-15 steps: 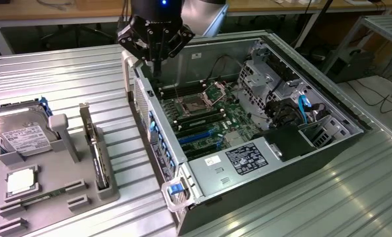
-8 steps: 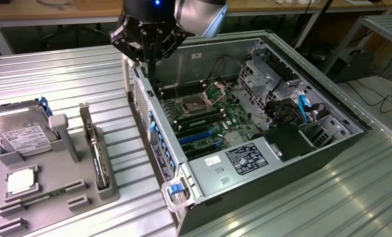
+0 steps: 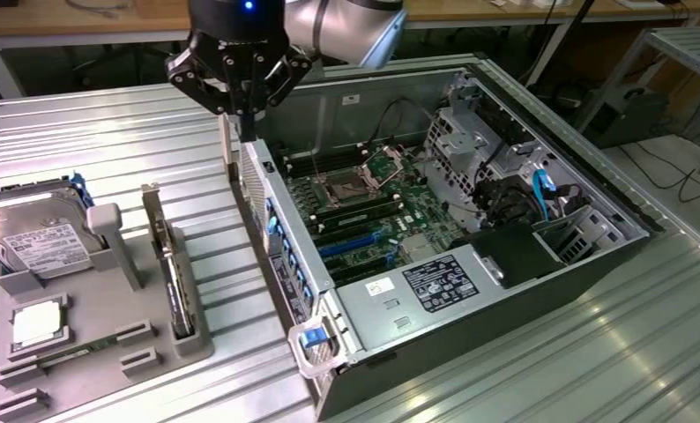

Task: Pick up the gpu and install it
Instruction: 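Reach for the gpu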

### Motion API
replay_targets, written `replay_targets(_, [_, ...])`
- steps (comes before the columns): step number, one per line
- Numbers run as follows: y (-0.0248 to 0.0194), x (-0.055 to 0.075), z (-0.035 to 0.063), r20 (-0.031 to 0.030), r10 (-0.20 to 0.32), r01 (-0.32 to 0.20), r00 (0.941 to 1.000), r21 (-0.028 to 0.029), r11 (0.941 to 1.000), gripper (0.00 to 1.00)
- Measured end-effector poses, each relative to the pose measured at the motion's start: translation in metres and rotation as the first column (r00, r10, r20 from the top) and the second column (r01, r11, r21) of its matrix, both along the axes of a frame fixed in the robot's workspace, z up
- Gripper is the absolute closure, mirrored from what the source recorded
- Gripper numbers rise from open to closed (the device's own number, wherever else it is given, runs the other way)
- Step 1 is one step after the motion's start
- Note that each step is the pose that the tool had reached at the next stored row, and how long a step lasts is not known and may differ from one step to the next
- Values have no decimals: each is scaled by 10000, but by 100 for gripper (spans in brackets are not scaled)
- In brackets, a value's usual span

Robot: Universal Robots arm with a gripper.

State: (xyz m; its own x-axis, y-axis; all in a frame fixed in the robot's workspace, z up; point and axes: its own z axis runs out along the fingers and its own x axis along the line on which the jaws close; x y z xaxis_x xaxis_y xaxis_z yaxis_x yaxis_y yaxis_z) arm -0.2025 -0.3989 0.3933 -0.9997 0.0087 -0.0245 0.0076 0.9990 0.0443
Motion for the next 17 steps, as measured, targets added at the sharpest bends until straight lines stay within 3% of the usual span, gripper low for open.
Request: replay_targets(17, [0, -475, 0, 1, 179, -179, 9998, 1, 9998, 89])
